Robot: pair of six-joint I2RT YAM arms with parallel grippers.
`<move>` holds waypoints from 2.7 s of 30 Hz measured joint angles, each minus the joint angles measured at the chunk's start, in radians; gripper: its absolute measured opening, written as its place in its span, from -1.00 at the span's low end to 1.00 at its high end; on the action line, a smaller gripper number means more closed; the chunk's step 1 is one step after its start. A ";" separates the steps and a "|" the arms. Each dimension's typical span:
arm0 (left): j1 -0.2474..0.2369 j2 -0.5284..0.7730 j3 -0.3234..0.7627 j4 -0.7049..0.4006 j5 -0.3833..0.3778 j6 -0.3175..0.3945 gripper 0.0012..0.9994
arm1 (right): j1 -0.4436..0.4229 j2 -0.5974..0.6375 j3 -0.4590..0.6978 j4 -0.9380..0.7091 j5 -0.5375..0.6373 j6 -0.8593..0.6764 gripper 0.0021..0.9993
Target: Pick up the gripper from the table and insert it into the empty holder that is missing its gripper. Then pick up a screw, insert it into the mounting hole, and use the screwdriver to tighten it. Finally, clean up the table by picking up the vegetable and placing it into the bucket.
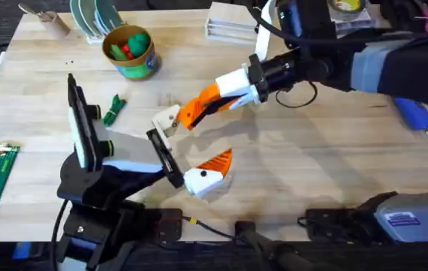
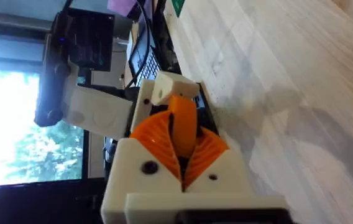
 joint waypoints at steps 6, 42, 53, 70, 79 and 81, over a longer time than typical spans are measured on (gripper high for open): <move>0.009 0.001 0.000 0.001 -0.032 -0.008 0.99 | 0.010 0.067 0.000 0.120 -0.016 0.105 -0.99; 0.026 0.003 0.000 0.009 -0.176 -0.060 0.99 | 0.180 0.130 0.015 0.353 0.200 0.244 -0.99; 0.047 0.003 -0.001 0.007 -0.124 -0.059 0.99 | 0.187 0.130 0.014 0.360 0.201 0.196 -0.99; 0.046 0.003 -0.001 0.007 -0.067 -0.035 0.99 | 0.153 0.130 0.014 0.344 0.117 0.142 -0.56; 0.000 0.002 -0.001 -0.001 0.150 -0.008 0.99 | 0.099 0.136 0.014 0.356 0.006 0.121 0.22; -0.001 0.002 -0.001 -0.001 0.172 -0.007 0.99 | 0.085 0.139 0.014 0.356 -0.003 0.120 0.43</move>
